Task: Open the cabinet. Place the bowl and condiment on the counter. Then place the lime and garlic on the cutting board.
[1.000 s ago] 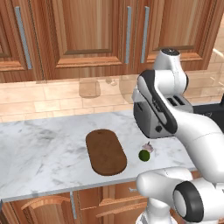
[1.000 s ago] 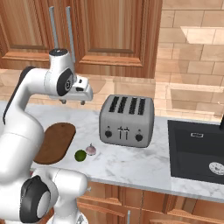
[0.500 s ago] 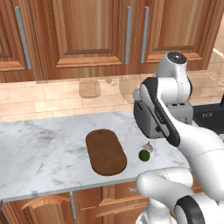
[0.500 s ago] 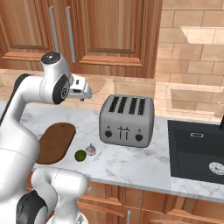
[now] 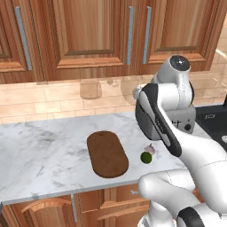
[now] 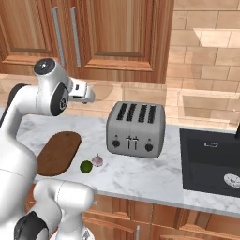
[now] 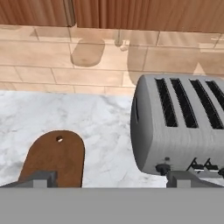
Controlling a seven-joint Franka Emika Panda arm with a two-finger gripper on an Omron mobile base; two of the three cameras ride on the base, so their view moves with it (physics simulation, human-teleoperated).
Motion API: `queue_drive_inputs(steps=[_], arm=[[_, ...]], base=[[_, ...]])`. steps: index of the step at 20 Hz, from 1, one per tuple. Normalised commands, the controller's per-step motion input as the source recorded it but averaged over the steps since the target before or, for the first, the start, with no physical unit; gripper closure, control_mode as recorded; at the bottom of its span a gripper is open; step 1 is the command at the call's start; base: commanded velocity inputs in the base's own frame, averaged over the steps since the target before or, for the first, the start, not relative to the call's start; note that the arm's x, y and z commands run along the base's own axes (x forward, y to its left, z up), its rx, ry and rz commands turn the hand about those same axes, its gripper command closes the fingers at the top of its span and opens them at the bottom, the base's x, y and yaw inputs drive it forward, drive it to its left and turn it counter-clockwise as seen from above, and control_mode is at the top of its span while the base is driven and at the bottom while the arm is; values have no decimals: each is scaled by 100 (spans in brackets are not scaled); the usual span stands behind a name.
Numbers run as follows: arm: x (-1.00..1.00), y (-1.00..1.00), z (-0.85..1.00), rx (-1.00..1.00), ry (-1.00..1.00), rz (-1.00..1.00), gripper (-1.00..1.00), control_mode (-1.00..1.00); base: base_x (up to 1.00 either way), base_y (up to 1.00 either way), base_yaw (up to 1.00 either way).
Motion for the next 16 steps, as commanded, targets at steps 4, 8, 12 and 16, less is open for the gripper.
queue_drive_inputs(steps=[4, 8, 12, 16], arm=[[0, 5, 33, 0, -2, -1, -100, -100], [0, 7, 35, 0, 0, 0, -100, -100], [-1, 7, 32, 0, -1, 0, -100, -100], [-7, 9, 22, 0, -12, 0, -100, -100]], base=[[0, 0, 0], [0, 0, 0], [0, 0, 0], [0, 0, 0]])
